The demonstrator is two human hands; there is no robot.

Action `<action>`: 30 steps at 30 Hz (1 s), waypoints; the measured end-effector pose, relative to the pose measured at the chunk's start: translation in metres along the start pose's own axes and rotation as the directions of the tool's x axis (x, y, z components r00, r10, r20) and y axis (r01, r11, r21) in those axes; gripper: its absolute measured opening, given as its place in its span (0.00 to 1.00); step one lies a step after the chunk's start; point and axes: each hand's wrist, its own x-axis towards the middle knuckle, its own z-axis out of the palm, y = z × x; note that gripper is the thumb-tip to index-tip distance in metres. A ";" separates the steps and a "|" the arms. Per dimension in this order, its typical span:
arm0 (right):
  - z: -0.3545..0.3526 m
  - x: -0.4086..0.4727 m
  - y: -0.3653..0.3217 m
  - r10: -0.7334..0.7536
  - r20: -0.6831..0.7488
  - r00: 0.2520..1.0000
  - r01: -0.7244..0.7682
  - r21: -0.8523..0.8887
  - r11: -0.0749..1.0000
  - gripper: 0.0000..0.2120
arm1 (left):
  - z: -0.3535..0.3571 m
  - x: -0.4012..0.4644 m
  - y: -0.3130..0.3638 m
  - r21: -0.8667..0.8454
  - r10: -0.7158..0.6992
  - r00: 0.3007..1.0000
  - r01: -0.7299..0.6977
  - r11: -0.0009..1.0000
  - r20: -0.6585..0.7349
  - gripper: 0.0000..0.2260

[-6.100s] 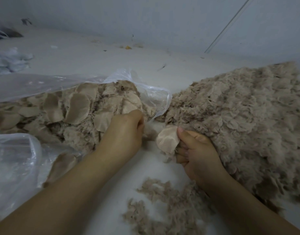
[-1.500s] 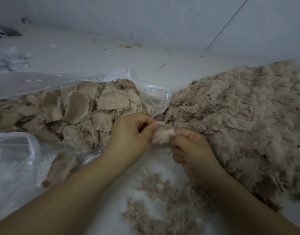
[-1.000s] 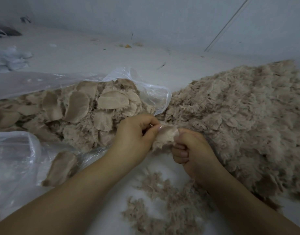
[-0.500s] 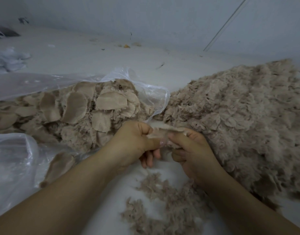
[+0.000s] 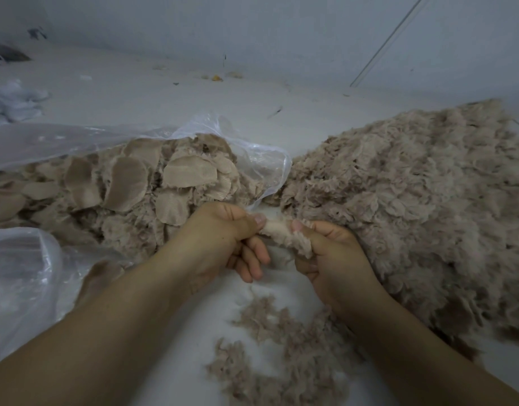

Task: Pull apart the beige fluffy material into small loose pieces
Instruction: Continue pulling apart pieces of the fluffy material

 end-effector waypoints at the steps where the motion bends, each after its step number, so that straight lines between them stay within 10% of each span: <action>1: 0.000 0.000 0.001 -0.008 0.000 1.000 0.008 0.000 1.000 0.11 | 0.000 0.000 -0.001 -0.010 0.011 1.000 -0.011 1.000 -0.018 0.13; 10: -0.004 0.002 0.005 -0.011 -0.028 1.000 0.012 0.061 0.998 0.20 | -0.011 0.002 0.000 0.078 0.150 0.973 -0.138 0.987 -0.177 0.14; 16: -0.005 -0.002 0.007 -0.044 -0.020 0.999 0.043 -0.034 0.998 0.19 | -0.007 -0.012 0.001 0.494 -0.126 0.917 -0.085 0.865 0.378 0.04; 21: -0.003 -0.004 0.006 -0.075 0.050 0.996 0.078 -0.058 0.995 0.19 | 0.004 -0.007 -0.002 0.456 0.011 0.994 -0.058 0.888 0.104 0.25; 30: -0.003 -0.003 0.003 -0.062 0.076 0.995 0.065 -0.041 0.997 0.13 | 0.011 0.003 -0.013 -0.023 0.222 0.959 -0.229 0.973 -0.176 0.13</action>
